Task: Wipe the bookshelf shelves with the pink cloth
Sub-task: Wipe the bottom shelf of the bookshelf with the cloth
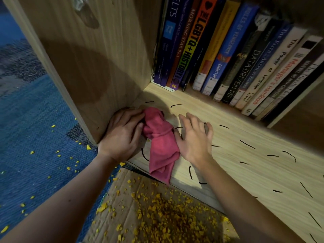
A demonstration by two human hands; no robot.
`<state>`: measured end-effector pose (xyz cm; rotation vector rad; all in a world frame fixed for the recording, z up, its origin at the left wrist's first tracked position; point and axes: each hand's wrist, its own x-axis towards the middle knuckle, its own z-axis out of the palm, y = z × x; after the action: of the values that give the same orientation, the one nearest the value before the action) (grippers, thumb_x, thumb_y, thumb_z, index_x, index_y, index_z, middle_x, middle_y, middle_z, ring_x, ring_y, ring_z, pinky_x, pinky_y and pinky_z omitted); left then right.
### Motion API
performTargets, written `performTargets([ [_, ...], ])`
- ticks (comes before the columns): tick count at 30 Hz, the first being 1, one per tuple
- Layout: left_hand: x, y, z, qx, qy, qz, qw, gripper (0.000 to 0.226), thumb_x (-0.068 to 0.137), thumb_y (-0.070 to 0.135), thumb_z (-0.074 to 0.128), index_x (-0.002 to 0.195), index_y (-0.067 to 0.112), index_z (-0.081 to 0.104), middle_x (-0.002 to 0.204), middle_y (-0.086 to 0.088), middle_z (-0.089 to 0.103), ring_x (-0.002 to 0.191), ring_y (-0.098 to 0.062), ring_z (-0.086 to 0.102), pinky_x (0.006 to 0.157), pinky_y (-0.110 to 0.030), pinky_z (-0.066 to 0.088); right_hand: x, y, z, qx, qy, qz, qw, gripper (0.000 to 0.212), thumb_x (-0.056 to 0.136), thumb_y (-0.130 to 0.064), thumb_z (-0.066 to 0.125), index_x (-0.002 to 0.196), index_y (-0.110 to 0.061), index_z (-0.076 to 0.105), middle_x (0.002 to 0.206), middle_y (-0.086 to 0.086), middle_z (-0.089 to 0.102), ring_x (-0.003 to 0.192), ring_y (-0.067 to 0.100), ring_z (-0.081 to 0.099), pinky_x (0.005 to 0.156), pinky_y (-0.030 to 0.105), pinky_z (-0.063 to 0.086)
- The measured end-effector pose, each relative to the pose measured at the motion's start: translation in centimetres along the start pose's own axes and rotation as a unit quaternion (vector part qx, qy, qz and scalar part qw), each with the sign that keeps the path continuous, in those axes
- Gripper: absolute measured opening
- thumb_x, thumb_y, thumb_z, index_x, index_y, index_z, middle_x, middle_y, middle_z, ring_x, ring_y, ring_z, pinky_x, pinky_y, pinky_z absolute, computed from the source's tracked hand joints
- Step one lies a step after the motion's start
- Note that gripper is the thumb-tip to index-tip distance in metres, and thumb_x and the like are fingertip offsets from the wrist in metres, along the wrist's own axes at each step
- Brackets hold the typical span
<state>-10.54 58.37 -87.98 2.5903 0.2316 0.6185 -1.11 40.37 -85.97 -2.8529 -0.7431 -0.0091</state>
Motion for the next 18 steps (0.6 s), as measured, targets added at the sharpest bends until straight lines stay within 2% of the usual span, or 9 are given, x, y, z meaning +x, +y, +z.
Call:
performTargets([
  [4, 0.0, 0.4, -0.4, -0.002, -0.018, -0.021, 1.0, 0.056, 0.09, 0.044, 0.027, 0.126, 0.013, 0.058, 0.124, -0.005, 0.057, 0.119, -0.024, 0.041, 0.103, -0.028, 0.021, -0.1, -0.2, 0.0, 0.004, 0.021, 0.0, 1.0, 0.052, 0.094, -0.044, 0.039, 0.143, -0.029, 0.034, 0.148, -0.007, 0.032, 0.139, 0.013, 0.022, 0.114, 0.04, 0.004],
  [7, 0.6, 2.3, -0.7, -0.021, -0.024, -0.09, 0.995, 0.067, 0.083, 0.057, 0.018, 0.13, 0.025, 0.054, 0.13, 0.001, 0.051, 0.124, -0.022, 0.035, 0.104, -0.029, 0.014, 0.0, -0.2, -0.1, 0.011, 0.023, 0.003, 1.0, 0.052, 0.093, -0.044, 0.04, 0.142, -0.029, 0.035, 0.148, -0.007, 0.032, 0.138, 0.012, 0.023, 0.115, 0.04, 0.003],
  [9, 2.0, 4.6, -0.4, -0.004, -0.042, -0.148, 0.988, 0.064, 0.083, 0.062, 0.015, 0.129, 0.035, 0.051, 0.134, 0.003, 0.045, 0.127, -0.019, 0.028, 0.105, -0.031, 0.008, 0.1, -0.2, 0.0, 0.015, 0.028, 0.002, 0.999, 0.051, 0.093, -0.042, 0.042, 0.142, -0.028, 0.036, 0.147, -0.007, 0.033, 0.138, 0.012, 0.023, 0.115, 0.04, 0.002],
  [12, 4.6, 7.2, -0.3, 0.036, -0.138, -0.229, 0.963, 0.055, 0.085, 0.067, 0.037, 0.129, 0.035, 0.048, 0.141, -0.003, 0.036, 0.135, -0.024, 0.018, 0.109, -0.043, 0.008, 0.1, -0.1, 0.1, 0.023, 0.035, -0.001, 0.999, 0.051, 0.092, -0.04, 0.044, 0.141, -0.027, 0.037, 0.146, -0.006, 0.034, 0.138, 0.013, 0.024, 0.116, 0.04, 0.002],
  [14, 5.5, 7.3, -0.7, 0.032, -0.191, -0.238, 0.952, 0.061, 0.079, 0.06, 0.057, 0.13, 0.029, 0.047, 0.142, -0.006, 0.036, 0.136, -0.027, 0.021, 0.111, -0.045, 0.014, 0.1, 0.0, 0.2, 0.029, 0.034, -0.001, 0.999, 0.052, 0.091, -0.042, 0.044, 0.14, -0.027, 0.038, 0.146, -0.006, 0.034, 0.137, 0.013, 0.025, 0.116, 0.04, 0.002],
  [15, 5.6, 7.0, -1.2, 0.005, -0.199, -0.234, 0.952, 0.06, 0.077, 0.05, 0.065, 0.13, 0.027, 0.048, 0.139, -0.006, 0.04, 0.133, -0.028, 0.03, 0.109, -0.042, 0.022, 0.1, 0.0, 0.2, 0.032, 0.034, -0.004, 0.999, 0.053, 0.09, -0.044, 0.043, 0.14, -0.027, 0.039, 0.146, -0.006, 0.035, 0.137, 0.013, 0.025, 0.116, 0.04, 0.003],
  [17, 5.5, 5.9, -2.1, -0.03, -0.201, -0.213, 0.956, 0.056, 0.076, 0.029, 0.072, 0.127, 0.021, 0.051, 0.13, -0.008, 0.051, 0.121, -0.027, 0.046, 0.101, -0.036, 0.038, 0.1, -0.1, 0.3, 0.038, 0.041, -0.007, 0.998, 0.057, 0.086, -0.047, 0.038, 0.139, -0.026, 0.041, 0.145, -0.005, 0.036, 0.137, 0.014, 0.027, 0.115, 0.041, 0.003],
  [18, 5.4, 5.4, -2.4, -0.02, -0.194, -0.197, 0.961, 0.054, 0.076, 0.022, 0.071, 0.127, 0.019, 0.052, 0.128, -0.008, 0.052, 0.119, -0.027, 0.048, 0.098, -0.034, 0.041, 0.1, -0.1, 0.3, 0.04, 0.043, -0.007, 0.998, 0.06, 0.084, -0.048, 0.035, 0.138, -0.025, 0.041, 0.145, -0.005, 0.037, 0.137, 0.014, 0.027, 0.115, 0.041, 0.003],
])
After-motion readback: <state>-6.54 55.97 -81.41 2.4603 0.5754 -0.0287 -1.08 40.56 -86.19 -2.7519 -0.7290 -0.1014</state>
